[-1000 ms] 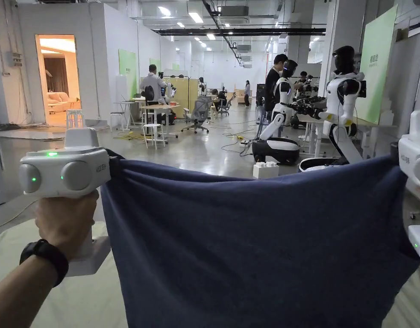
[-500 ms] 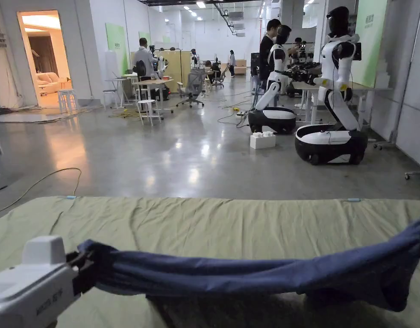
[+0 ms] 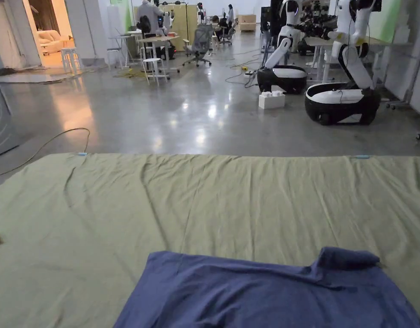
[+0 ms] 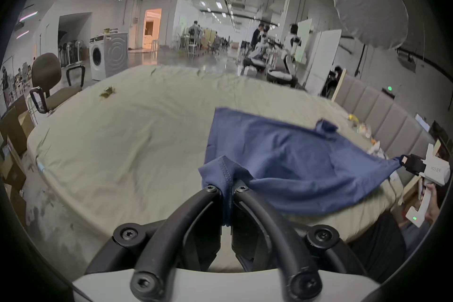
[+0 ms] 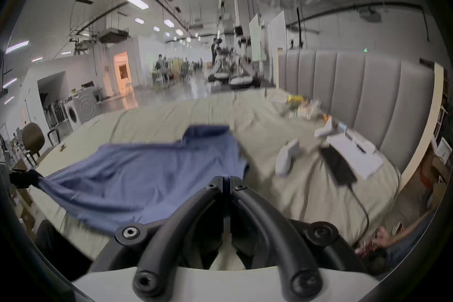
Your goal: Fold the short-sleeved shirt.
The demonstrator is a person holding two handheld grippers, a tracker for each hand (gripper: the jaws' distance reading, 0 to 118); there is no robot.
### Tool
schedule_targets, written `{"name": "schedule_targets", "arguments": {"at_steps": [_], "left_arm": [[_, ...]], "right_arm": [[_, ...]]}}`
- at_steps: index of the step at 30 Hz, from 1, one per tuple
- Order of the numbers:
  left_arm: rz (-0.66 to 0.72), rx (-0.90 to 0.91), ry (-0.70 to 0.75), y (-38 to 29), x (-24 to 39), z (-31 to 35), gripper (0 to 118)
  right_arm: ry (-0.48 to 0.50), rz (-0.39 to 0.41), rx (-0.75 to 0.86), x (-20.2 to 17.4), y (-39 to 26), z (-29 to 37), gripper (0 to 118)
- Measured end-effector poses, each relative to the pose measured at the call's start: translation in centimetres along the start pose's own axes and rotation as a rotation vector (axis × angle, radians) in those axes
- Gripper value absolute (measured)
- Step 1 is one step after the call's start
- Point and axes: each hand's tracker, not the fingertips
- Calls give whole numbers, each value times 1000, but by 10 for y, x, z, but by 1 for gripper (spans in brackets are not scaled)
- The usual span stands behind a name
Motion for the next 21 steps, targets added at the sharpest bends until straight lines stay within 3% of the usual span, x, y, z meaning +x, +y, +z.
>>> {"name": "schedule_targets", "arguments": {"at_steps": [1, 3, 5, 9, 11, 13, 14, 15, 16, 17, 20, 21], "left_arm": [[3, -54, 5, -3, -3, -7, 7], [16, -126, -3, -10, -8, -17, 7], [7, -174, 11, -14, -13, -24, 7], [42, -251, 16, -18, -26, -39, 8], [57, -253, 31, -19, -28, -43, 9], [59, -251, 32, -20, -30, -48, 21], [50, -252, 46, -20, -30, -50, 30], [32, -252, 79, -20, -30, -49, 39], [12, -254, 87, -20, -32, -50, 53], [11, -250, 93, -21, -34, -49, 63], [65, -165, 8, -19, -46, -33, 69], [87, -113, -32, -16, -47, -23, 72]], "right_arm": [[-53, 44, 28, -1, -3, 0, 4], [-13, -44, -150, 5, -21, -6, 4], [-65, -33, -167, 8, -24, -11, 4], [-62, -27, -280, 21, -31, -15, 4], [-76, -33, -262, 24, -26, -21, 4], [-84, -42, -313, 27, -27, -30, 5], [-82, -48, -309, 30, -31, -34, 10], [-87, -47, -327, 32, -33, -38, 26], [-87, -38, -361, 35, -34, -41, 65], [-82, -30, -384, 37, -35, -43, 85], [-90, -22, -374, 39, -37, -32, 87], [-74, -33, -341, 40, -35, -25, 83]]}}
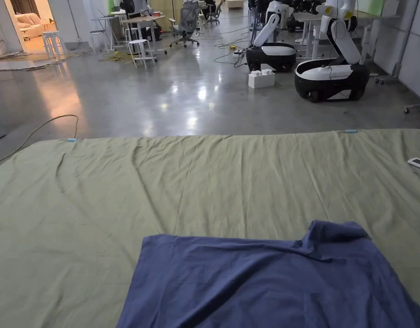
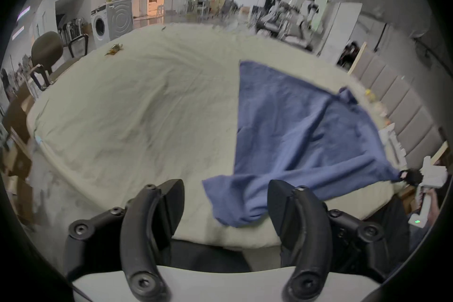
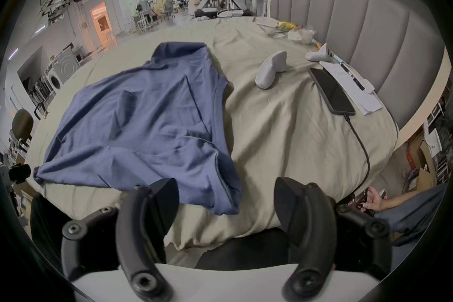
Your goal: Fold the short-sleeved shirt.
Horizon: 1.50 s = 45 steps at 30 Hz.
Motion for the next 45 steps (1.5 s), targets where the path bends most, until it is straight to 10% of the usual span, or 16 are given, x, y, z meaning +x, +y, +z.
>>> {"name": "schedule_targets", "arguments": {"at_steps": [7, 15, 18, 20, 22, 25, 45], "left_arm": [[-46, 338, 62, 26, 57, 75, 89], [-365, 560, 54, 49, 146, 119, 86], [-400, 563, 38, 51, 161, 120, 58], [-430, 579, 59, 49, 168, 119, 14], [-429, 574, 54, 49, 168, 119, 4], [-379, 556, -20, 49, 166, 127, 0], [-280, 497, 29, 52, 133, 123, 0]], "right_arm": [[246, -305, 230, -23, 22, 54, 83], [205, 112, 527, -97, 53, 106, 82], [121, 249, 571, -115, 52, 114, 68], [139, 242, 598, -117, 53, 116, 40], [156, 242, 590, -116, 50, 115, 10], [143, 234, 601, -115, 47, 118, 0], [159, 107, 604, -104, 53, 124, 0]]}}
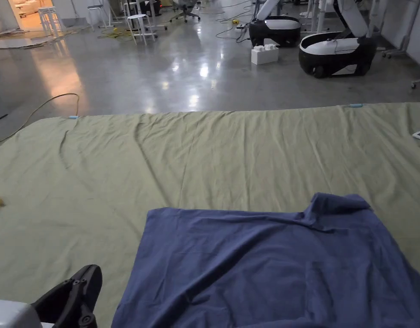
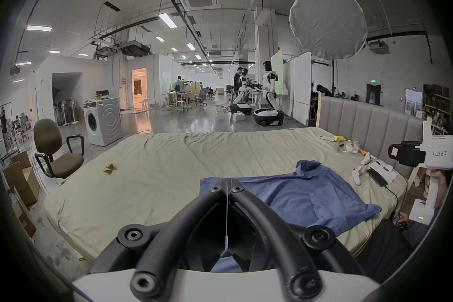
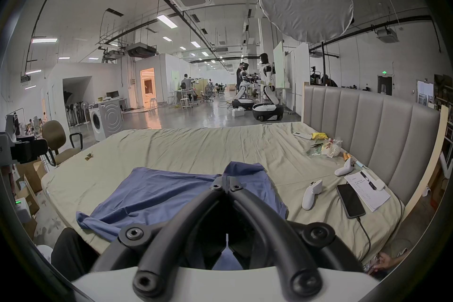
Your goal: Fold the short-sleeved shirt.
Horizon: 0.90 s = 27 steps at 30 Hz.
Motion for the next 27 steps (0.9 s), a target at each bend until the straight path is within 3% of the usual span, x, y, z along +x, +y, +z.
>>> {"name": "schedule_targets", "arguments": {"at_steps": [3, 8, 9, 11, 12, 15, 24, 27], "left_arm": [[51, -77, 8, -10, -14, -8, 0], [349, -308, 26, -51, -74, -44, 1], [350, -325, 58, -63, -83, -49, 7], [306, -349, 54, -82, -97, -58, 47], [290, -368, 34, -92, -103, -63, 62], [313, -496, 44, -121, -111, -79, 75], [329, -684, 6, -155, -110, -126, 71], [330, -719, -17, -160, -106, -134, 49]], "right_arm": [[3, -2, -10, 0, -3, 0, 0], [20, -25, -44, 5, -14, -2, 0], [24, -23, -56, 7, -19, -2, 0], [43, -30, -81, 9, -25, -2, 0], [40, -37, -93, 8, -27, -3, 0], [47, -56, -127, 8, -34, -6, 0], [34, -68, -162, 8, -31, -7, 0], [21, -74, -169, 11, -31, -5, 0]]}}
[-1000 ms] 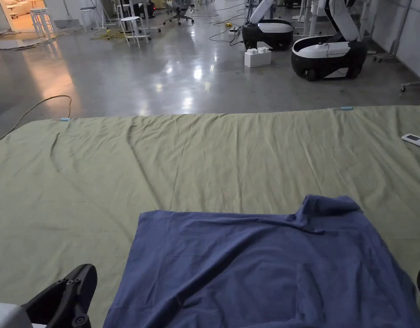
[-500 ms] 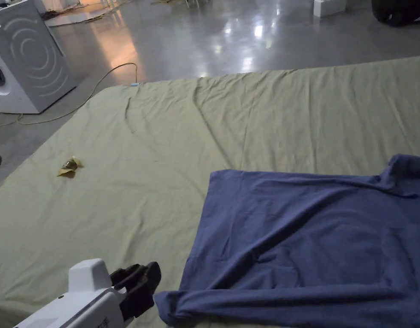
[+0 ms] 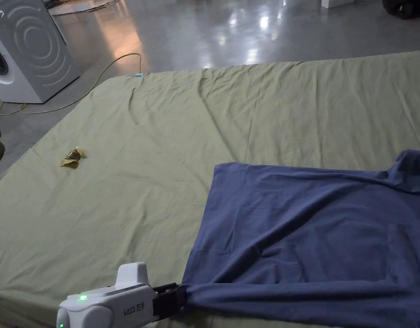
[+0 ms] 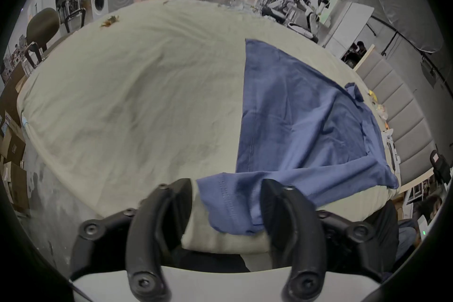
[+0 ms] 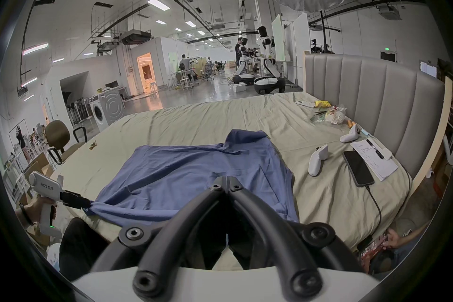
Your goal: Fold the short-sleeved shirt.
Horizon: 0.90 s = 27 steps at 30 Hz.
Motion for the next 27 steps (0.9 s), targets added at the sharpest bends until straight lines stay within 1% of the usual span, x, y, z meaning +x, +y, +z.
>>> {"name": "schedule_targets", "arguments": {"at_steps": [2, 3, 4, 6, 8, 10, 11, 12, 13, 14, 15, 16, 17, 19, 20, 22, 24, 25, 27], "left_arm": [[-16, -33, -4, -1, 4, -7, 34], [-21, -57, -5, -2, 6, -11, 17], [-24, -57, -4, -3, 8, -14, 10], [-35, -74, 12, -2, 12, -17, 9], [-81, -87, 25, -2, 18, -16, 9], [-146, -111, 43, -2, 24, -20, 9], [-147, -116, 45, -1, 25, -22, 9], [-146, -120, 46, 0, 25, -23, 9], [-148, -126, 46, 1, 26, -24, 9], [-150, -127, 46, -1, 31, -21, 9], [-151, -131, 46, -1, 33, -21, 9], [-150, -132, 44, -1, 33, -21, 9], [-146, -132, 41, -1, 33, -20, 9], [-147, -125, 47, -2, 35, -17, 9], [-144, -124, 44, -2, 35, -17, 9], [-142, -125, 43, -2, 37, -16, 9], [-143, -125, 45, -3, 40, -15, 9], [-144, -125, 45, -4, 41, -14, 9], [-143, -124, 46, -3, 38, -15, 9]], "right_arm": [[-9, -12, -8, 3, -2, 1, 0], [-15, -18, -12, 5, -3, 1, 0], [-19, -23, -16, 7, -4, 2, 0], [-36, -27, -22, 10, -5, 4, 0], [-54, -28, -29, 15, -5, 6, 0], [-109, -33, -56, 22, -7, 4, 1], [-133, -43, -80, 28, -8, 1, 5], [-145, -59, -130, 35, -10, -5, 24], [-155, -76, -184, 49, -18, -14, 70], [-148, -98, -206, 59, -26, -21, 96], [-138, -122, -244, 66, -33, -29, 100], [-143, -138, -287, 70, -39, -38, 100], [-147, -133, -300, 76, -46, -44, 100], [-176, -91, -367, 79, -52, -61, 88], [-195, -68, -404, 81, -55, -72, 89], [-197, -1, -458, 84, -66, -90, 89], [-193, 44, -530, 84, -72, -106, 88], [-184, 53, -554, 85, -76, -111, 82], [-154, 27, -588, 87, -81, -121, 69]]}}
